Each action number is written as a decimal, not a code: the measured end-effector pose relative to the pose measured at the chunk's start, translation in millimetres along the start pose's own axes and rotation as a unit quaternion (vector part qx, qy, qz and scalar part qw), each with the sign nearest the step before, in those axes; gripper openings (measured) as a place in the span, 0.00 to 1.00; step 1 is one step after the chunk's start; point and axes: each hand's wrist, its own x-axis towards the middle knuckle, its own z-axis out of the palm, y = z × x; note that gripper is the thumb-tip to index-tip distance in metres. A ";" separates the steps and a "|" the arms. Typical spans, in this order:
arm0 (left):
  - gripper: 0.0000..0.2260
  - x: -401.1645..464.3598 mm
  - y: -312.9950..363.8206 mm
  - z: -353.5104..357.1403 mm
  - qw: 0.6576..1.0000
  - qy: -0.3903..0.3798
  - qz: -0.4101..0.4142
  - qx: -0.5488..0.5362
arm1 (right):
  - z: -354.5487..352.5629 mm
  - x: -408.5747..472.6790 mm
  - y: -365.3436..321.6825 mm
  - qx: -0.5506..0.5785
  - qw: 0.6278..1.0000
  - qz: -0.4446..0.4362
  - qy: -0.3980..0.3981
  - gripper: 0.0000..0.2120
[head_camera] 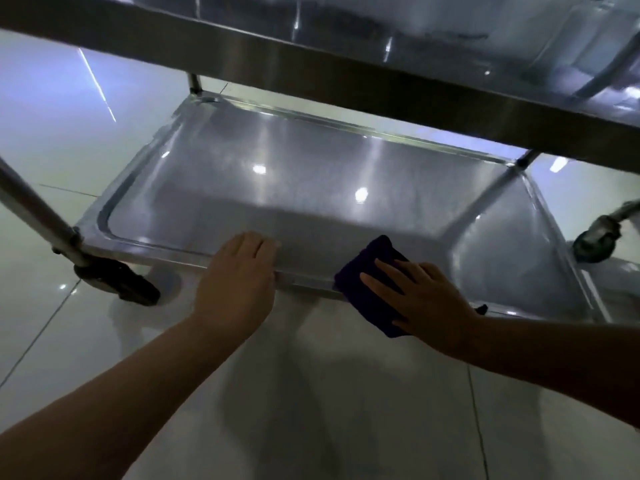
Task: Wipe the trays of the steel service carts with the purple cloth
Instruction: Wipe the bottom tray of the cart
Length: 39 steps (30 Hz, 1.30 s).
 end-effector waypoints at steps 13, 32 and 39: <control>0.31 55.5 132.0 29.2 0.934 -0.156 0.321 -0.021 | 74.0 -172.9 98.1 0.042 0.970 0.236 0.036 0.42; 0.27 115.7 289.8 44.3 0.868 -0.227 0.441 -0.037 | 46.6 -231.8 120.8 0.207 0.922 0.322 0.060 0.26; 0.18 123.0 342.6 -27.7 0.856 -0.333 0.384 -0.093 | -47.2 -253.0 109.4 0.298 0.850 0.422 0.105 0.24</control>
